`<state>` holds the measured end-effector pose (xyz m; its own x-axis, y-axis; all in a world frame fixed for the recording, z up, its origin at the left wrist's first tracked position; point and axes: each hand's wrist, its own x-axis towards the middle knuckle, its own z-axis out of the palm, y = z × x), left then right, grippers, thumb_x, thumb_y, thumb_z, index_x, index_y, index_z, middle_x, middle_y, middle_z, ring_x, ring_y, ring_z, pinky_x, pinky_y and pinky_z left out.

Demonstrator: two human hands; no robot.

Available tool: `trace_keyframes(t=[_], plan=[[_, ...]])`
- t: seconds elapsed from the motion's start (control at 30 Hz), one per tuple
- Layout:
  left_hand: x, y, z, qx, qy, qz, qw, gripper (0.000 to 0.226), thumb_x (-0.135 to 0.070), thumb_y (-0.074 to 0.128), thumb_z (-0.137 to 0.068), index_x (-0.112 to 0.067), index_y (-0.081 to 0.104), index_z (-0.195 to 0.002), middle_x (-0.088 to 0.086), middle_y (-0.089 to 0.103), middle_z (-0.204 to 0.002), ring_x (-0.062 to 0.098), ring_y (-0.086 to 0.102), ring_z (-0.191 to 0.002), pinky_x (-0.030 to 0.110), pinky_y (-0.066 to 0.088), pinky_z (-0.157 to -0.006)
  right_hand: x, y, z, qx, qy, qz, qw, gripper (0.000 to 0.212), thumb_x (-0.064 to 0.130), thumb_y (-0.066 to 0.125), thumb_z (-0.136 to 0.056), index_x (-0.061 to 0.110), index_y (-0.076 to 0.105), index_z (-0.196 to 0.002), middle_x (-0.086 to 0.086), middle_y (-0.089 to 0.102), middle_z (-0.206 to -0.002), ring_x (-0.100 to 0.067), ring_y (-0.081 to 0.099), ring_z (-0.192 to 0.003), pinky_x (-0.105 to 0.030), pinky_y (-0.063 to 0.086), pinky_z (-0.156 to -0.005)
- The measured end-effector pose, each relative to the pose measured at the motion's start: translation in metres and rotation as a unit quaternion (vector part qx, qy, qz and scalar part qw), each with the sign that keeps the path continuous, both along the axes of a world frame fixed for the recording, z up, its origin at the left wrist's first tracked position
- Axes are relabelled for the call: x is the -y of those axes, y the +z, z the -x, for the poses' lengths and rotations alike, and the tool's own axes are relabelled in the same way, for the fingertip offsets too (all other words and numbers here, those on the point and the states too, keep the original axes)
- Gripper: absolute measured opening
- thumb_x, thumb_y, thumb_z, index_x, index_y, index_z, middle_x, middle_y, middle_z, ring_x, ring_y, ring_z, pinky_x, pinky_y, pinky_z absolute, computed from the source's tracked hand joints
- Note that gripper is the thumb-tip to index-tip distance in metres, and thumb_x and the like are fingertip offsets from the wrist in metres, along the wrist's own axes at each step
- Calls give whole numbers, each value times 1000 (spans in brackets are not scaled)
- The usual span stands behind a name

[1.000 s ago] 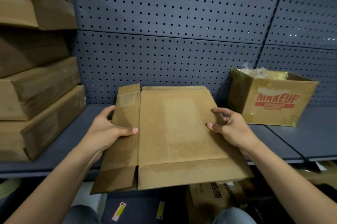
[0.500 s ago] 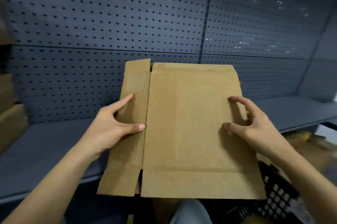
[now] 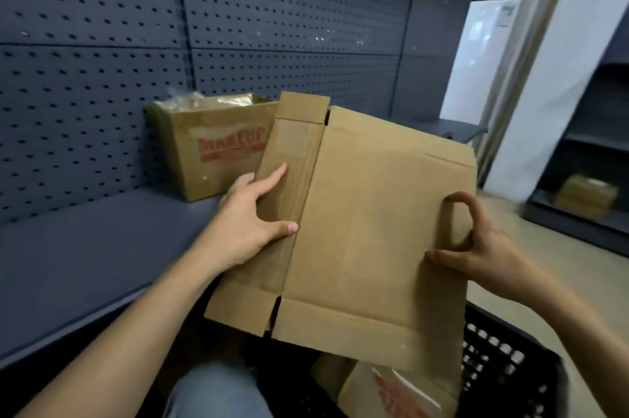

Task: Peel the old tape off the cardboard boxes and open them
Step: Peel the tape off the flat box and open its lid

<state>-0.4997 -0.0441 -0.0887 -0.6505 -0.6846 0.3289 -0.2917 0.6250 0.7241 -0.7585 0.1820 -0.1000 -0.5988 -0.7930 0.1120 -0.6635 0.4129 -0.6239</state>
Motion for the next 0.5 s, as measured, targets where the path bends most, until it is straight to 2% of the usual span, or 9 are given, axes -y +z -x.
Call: trace_keyframes(t=[0.1,0.2,0.27,0.37,0.43,0.5], plan=[[0,-37,56,58,-50,-21,997,92,-31,83,-78,-46,29,-151,1,25,-160,18,24,-147,43,23,-121,-25,-43,31,17,-56,-62,996,97,42,79,-79,44,7,-144,-16,66,-110,-32,62,-96,-31,43,-83],[0,-84,99,93,-80,-60,991,93,-26,84,-78,-44,30,-152,1,23,-162,19,23,-148,40,19,-122,-39,-91,49,45,-96,-119,987,107,43,76,-83,41,-7,-151,-18,67,-115,-33,63,-101,-33,46,-84],[2,-119,120,125,-93,-82,984,94,-26,85,-76,-46,31,-150,5,24,-162,21,23,-149,40,18,-123,-43,-121,53,64,-111,-156,979,110,43,73,-86,41,-15,-152,-19,65,-118,-33,64,-101,-34,50,-86],[6,-165,136,186,-107,-114,970,93,-27,83,-79,-47,28,-151,3,25,-161,23,23,-148,42,19,-122,-46,-160,52,86,-112,-217,966,109,42,68,-90,39,-22,-152,-15,62,-110,-28,62,-91,-31,50,-82],[7,-190,140,227,-126,-142,955,88,-25,79,-83,-44,28,-152,1,23,-160,22,24,-147,37,18,-119,-45,-184,46,107,-98,-269,952,106,40,64,-94,39,-27,-149,-19,60,-120,-27,64,-96,-32,53,-84],[9,-210,145,245,-136,-156,947,83,-25,77,-86,-42,30,-152,1,19,-161,22,22,-147,36,18,-118,-41,-207,41,118,-89,-315,938,100,42,57,-98,42,-30,-147,-27,50,-135,-31,64,-103,-34,53,-92]])
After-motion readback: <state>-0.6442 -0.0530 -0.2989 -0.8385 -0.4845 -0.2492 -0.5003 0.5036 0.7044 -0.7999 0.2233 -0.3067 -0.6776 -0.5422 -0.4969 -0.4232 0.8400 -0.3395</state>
